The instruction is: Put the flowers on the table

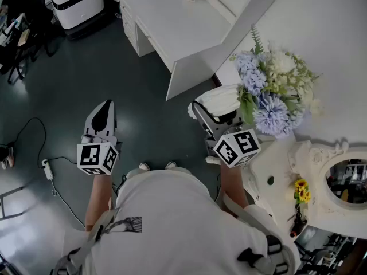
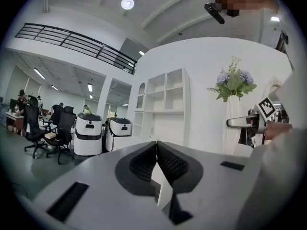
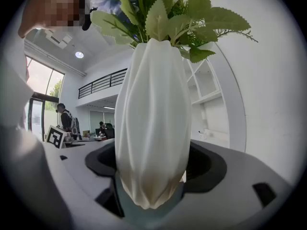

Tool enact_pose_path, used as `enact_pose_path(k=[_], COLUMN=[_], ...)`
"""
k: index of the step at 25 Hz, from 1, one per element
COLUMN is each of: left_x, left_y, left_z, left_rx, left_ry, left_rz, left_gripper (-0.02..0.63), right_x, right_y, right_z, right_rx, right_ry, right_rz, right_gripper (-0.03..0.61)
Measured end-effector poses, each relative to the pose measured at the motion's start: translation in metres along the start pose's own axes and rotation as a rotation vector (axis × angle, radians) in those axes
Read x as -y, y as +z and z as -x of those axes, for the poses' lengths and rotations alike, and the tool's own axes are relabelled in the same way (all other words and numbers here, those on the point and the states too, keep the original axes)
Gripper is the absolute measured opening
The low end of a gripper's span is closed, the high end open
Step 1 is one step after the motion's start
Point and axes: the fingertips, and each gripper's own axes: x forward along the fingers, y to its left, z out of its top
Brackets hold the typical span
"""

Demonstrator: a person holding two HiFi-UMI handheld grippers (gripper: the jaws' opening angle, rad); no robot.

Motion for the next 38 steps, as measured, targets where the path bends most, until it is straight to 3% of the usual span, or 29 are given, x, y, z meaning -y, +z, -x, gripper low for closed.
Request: enact_pose_path(k=[24,35,38], left_x=[0.004,0.021,0.009], left_y=[-0.011,-0.039,-0.025], left_z=[-0.005,-0.038,-0.027], left_rx=[-0.038,-0.030,-0.037], left_ry=[-0.012,-0.096,-0.061], left_rz=[0.000,0.058,0.026], left_gripper=[0.015,0.015,0.015], right_x=[0.001,0.010,-0.002], right_y=[0.001,0.002,0.005], right_z=[-0.001,0.002,-0.005], right_rx=[0.006,0.020,0.046], right_ry=[0.025,-0.006,0.039], right_rz=[0.017,0.060,0.017], right_gripper=[0.393,0.393,0.393])
